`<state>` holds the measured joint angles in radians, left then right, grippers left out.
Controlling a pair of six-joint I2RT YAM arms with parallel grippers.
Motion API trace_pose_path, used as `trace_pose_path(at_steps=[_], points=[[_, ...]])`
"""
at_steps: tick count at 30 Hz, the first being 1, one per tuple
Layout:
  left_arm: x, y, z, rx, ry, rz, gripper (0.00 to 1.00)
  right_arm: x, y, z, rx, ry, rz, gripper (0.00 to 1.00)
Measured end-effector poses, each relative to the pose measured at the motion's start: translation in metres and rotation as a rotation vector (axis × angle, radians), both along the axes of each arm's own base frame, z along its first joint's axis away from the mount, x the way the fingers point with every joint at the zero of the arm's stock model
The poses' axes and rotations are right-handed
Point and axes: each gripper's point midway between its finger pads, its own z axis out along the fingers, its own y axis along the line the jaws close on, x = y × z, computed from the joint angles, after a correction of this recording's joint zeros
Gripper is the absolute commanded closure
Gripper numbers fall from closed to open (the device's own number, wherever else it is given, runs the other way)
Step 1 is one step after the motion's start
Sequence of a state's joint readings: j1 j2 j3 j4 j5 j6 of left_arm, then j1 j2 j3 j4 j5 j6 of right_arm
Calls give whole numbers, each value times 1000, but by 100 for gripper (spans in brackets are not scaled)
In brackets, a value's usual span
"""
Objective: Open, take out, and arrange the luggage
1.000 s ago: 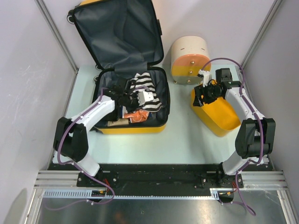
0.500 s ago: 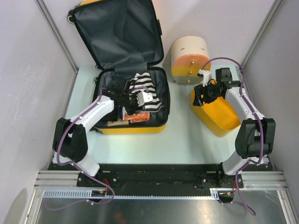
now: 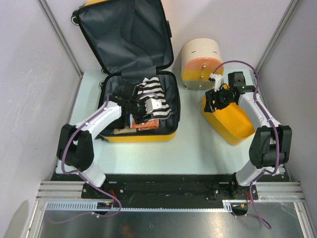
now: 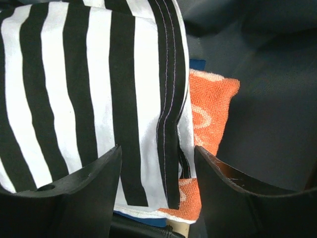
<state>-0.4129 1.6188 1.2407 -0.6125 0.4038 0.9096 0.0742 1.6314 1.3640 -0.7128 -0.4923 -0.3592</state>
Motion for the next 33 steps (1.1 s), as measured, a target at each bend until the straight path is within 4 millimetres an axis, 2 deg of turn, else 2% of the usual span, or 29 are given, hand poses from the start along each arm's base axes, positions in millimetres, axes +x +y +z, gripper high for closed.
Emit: trace_pose_path(at_steps=[4, 9, 12, 13, 15, 16, 20, 29, 33], points=[[0, 0, -7, 9, 17, 1, 41, 0, -1, -1, 3, 5, -6, 30], [1, 1, -15, 23, 33, 5, 57, 2, -5, -3, 8, 16, -21, 30], [1, 1, -14, 23, 32, 4, 71, 2, -6, -4, 8, 17, -25, 30], [1, 1, -14, 21, 32, 5, 84, 2, -6, -4, 8, 17, -25, 30], [2, 1, -13, 19, 33, 7, 97, 2, -7, -4, 8, 17, -26, 30], [2, 0, -13, 19, 31, 5, 100, 2, -7, -4, 8, 17, -27, 30], [1, 0, -8, 10, 20, 2, 100, 3, -8, -4, 9, 16, -28, 30], [-4, -1, 29, -44, -51, -1, 100, 3, -8, -3, 9, 16, -31, 29], [-8, 0, 37, -51, -60, -3, 100, 3, -8, -3, 10, 15, -30, 30]])
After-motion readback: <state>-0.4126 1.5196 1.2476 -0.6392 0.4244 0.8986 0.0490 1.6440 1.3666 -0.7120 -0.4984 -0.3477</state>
